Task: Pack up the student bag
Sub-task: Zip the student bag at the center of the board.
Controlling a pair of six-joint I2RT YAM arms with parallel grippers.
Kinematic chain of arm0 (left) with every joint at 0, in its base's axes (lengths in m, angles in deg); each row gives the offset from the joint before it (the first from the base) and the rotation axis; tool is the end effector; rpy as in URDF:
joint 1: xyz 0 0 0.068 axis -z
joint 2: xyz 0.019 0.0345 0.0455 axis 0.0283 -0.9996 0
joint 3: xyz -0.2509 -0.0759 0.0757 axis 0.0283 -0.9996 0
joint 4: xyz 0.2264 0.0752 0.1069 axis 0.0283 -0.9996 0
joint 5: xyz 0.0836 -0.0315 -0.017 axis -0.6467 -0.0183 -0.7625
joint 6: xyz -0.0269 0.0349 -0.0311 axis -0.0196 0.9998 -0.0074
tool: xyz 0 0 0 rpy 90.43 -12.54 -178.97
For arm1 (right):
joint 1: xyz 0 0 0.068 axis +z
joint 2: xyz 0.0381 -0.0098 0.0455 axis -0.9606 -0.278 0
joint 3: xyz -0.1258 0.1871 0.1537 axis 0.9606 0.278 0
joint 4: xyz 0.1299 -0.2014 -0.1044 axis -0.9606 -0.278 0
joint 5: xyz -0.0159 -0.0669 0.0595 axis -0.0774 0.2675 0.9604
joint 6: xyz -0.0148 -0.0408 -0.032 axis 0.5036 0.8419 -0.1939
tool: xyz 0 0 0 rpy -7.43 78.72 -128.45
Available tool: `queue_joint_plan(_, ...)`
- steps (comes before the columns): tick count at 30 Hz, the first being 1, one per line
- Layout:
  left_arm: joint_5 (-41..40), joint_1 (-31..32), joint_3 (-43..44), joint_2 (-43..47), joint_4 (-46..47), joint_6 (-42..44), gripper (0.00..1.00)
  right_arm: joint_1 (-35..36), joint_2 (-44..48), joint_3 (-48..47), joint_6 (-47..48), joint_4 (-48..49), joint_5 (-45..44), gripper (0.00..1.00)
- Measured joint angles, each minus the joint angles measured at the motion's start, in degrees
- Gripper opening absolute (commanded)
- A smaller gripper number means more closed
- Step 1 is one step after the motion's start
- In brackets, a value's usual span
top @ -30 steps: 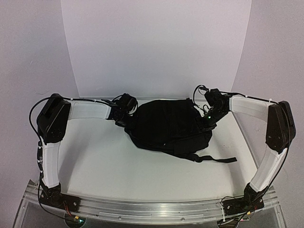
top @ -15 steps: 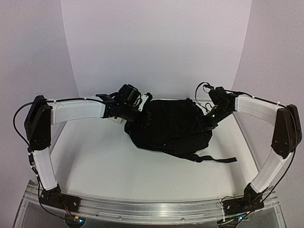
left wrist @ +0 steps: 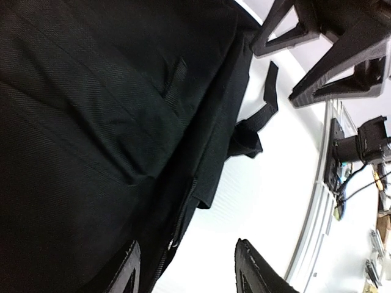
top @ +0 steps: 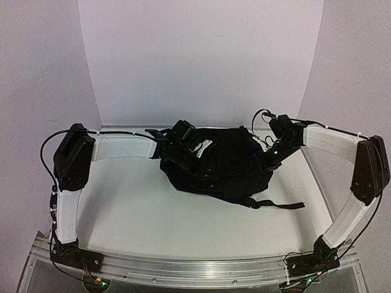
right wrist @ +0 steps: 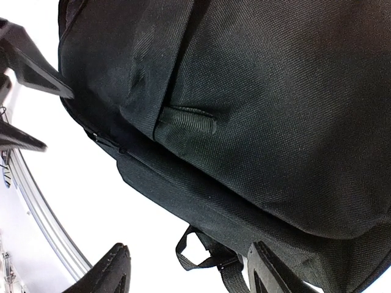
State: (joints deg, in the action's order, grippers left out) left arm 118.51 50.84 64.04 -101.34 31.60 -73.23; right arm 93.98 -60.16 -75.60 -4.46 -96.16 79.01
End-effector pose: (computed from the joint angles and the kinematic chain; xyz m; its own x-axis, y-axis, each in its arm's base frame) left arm 0.2897 -0.3622 0.2176 -0.6297 0.4749 -0.6148 0.7764 0.4124 -0.4767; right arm 0.3127 0.1353 0.2429 -0.7604 -0.4145 -0.5000 -0.6320 0.6497 0.4224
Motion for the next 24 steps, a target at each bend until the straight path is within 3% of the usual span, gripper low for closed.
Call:
queue_joint_plan(6, 1.4, 1.1, 3.9, -4.7, -0.5, 0.0, 0.51, 0.0, 0.0, 0.0, 0.0, 0.0, -0.8, 0.65)
queue_joint_plan(12, 1.7, 2.1, 8.2, -8.6, -1.4, 0.1, 0.45, 0.0, 0.0, 0.0, 0.0, 0.0, -1.0, 0.65)
queue_joint_plan(16, 1.6, 2.5, 10.7, -10.4, -2.1, 0.0, 0.35, 0.0, 0.0, 0.0, 0.0, 0.0, -1.2, 0.65)
queue_joint_plan(24, 1.1, 2.7, 11.3, -10.8, -2.9, 0.0, 0.28, 0.0, 0.0, 0.0, 0.0, 0.0, -1.7, 0.65)
